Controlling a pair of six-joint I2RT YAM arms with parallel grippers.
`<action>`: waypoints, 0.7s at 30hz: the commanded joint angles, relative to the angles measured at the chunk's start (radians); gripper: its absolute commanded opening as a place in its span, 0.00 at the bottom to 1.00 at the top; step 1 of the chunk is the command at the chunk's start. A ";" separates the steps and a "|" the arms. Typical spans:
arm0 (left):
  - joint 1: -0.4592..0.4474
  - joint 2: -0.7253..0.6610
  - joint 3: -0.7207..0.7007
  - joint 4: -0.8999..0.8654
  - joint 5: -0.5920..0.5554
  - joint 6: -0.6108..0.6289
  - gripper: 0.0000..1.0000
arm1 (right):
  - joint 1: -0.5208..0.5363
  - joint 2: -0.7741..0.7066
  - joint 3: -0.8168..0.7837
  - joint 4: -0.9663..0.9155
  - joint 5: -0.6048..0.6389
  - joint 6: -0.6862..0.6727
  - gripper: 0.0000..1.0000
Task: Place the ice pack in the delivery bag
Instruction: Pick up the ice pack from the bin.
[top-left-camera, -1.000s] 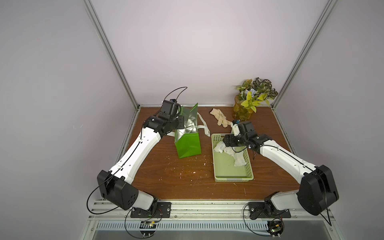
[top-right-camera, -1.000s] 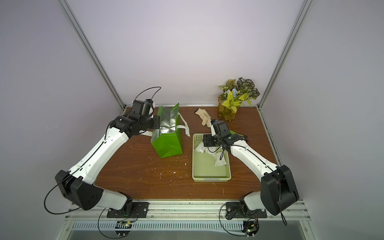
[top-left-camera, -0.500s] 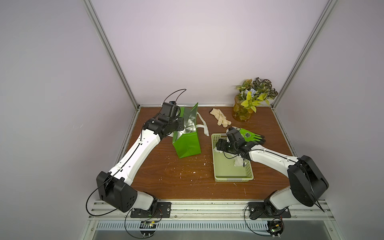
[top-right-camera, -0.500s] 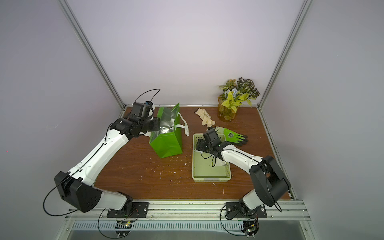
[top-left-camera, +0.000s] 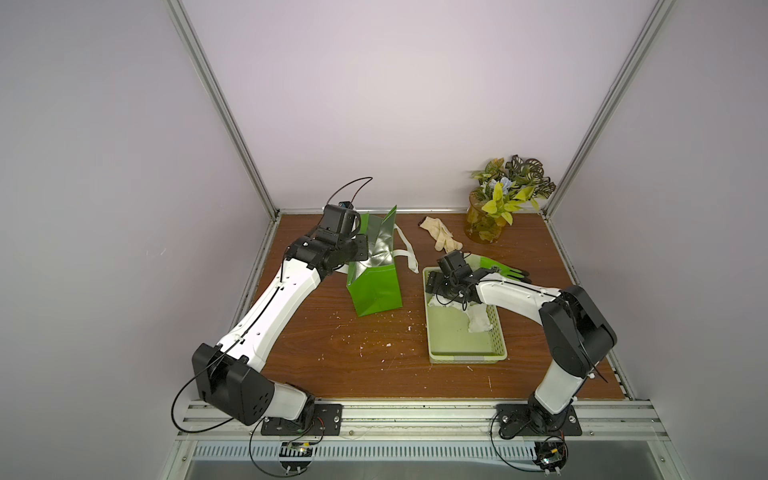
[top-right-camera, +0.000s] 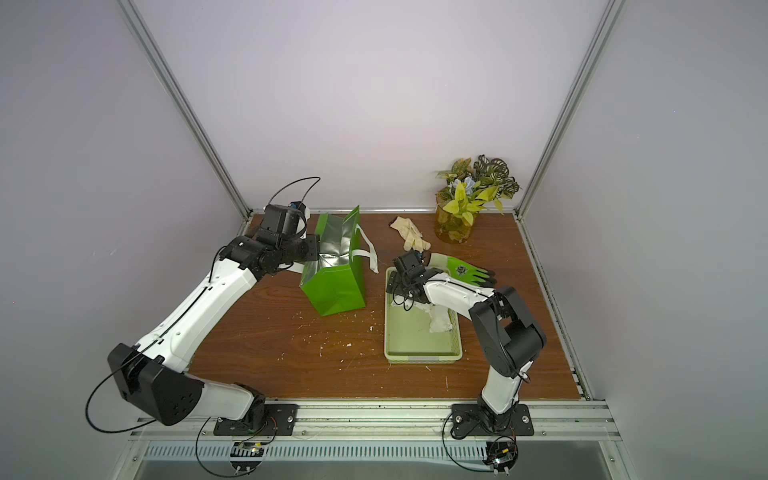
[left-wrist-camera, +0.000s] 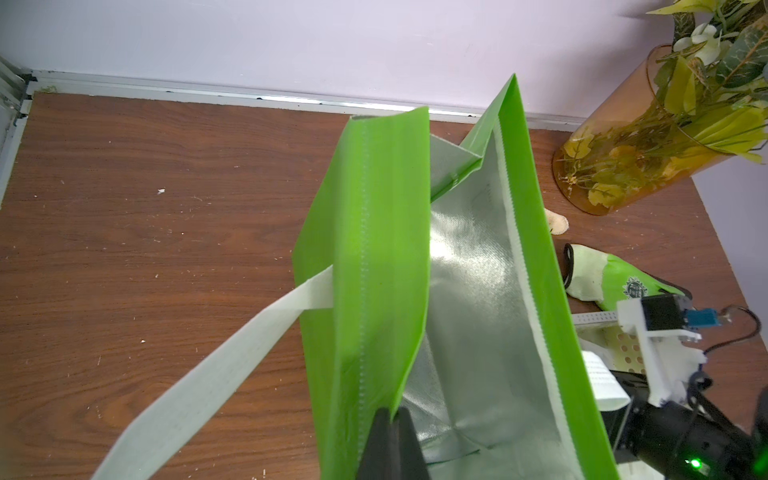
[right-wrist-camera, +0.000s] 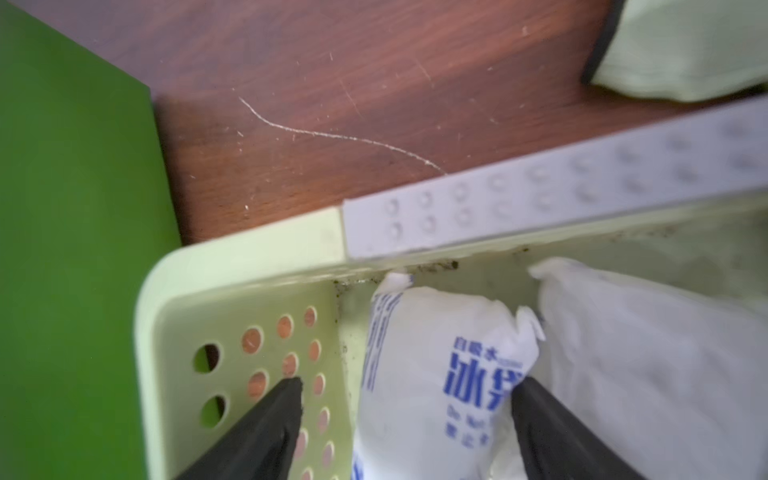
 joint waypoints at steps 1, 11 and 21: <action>0.010 -0.005 -0.011 -0.005 0.017 -0.013 0.00 | 0.025 0.023 0.016 -0.113 0.073 0.007 0.85; 0.010 -0.003 -0.020 0.012 0.022 -0.014 0.00 | 0.025 0.030 0.043 -0.157 0.105 -0.092 0.51; 0.026 -0.087 -0.184 0.217 0.159 -0.084 0.00 | 0.023 -0.239 0.072 -0.118 0.107 -0.272 0.19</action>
